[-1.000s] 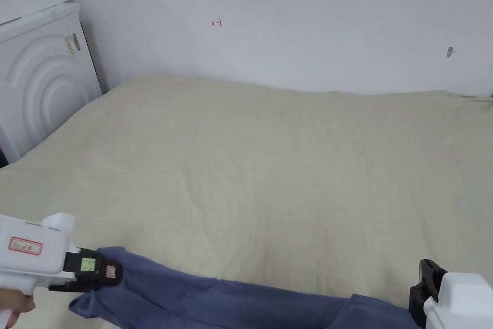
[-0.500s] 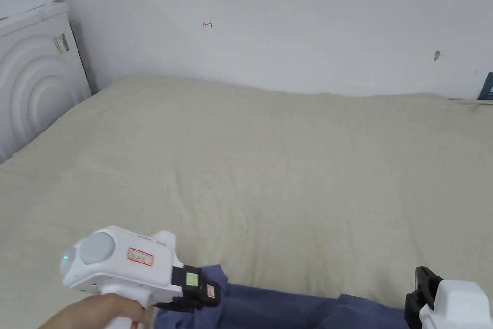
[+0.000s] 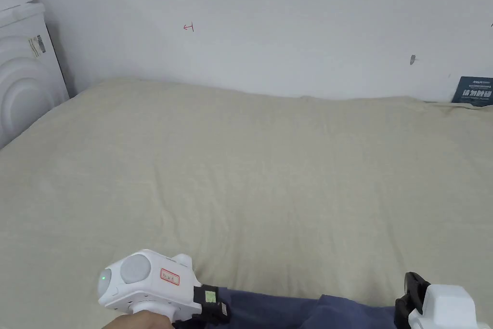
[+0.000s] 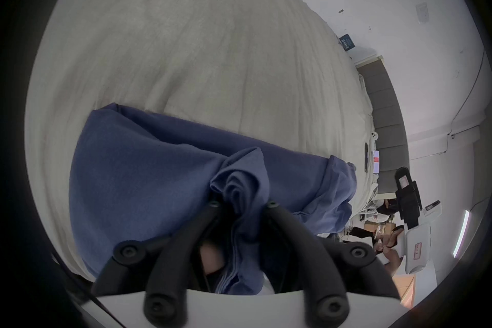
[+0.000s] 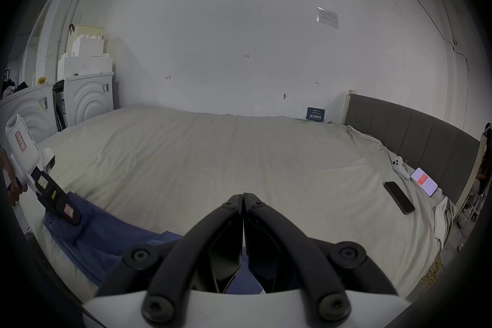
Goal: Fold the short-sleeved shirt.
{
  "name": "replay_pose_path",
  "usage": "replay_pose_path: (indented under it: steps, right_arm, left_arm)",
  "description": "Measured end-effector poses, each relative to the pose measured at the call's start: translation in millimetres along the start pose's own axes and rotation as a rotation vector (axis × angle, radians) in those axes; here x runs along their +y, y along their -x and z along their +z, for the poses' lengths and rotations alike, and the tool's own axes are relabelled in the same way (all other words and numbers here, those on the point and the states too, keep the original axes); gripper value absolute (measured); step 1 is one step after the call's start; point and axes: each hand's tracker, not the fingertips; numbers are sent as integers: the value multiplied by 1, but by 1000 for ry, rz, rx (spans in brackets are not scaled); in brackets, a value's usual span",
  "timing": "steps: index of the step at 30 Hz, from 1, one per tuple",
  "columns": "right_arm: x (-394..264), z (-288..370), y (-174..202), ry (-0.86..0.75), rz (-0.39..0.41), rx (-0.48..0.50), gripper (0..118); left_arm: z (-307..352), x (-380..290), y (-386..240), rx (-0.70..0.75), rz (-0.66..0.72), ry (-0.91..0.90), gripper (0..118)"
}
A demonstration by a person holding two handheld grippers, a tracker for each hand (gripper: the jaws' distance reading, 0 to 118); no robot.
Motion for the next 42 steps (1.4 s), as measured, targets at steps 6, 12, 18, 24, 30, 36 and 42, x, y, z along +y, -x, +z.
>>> replay_pose_path:
  steps: [6,12,18,24,30,36,42]
  right_arm:
    - [0,-2,3,6,-1,6,1]
    - [0,-1,6,10,-7,17,1]
    - [0,0,6,15,-7,18,1]
    - [-4,1,1,26,-10,8,1]
    - [-8,3,-1,38,-10,0,1]
    - [-9,3,-1,44,-10,4,1]
    - [-7,1,3,40,-2,18,1]
  left_arm:
    - [37,-4,13,-72,-51,-130,60]
    - [34,-10,28,-142,-32,-122,19]
    - [-3,-20,23,-241,-56,-40,10]
    - [-47,-20,19,-230,-9,2,8]
    - [-61,-24,9,-186,-8,-16,5]
    - [-21,-20,-4,-189,-88,-68,7]
    - [63,-13,20,-106,-144,-222,59]
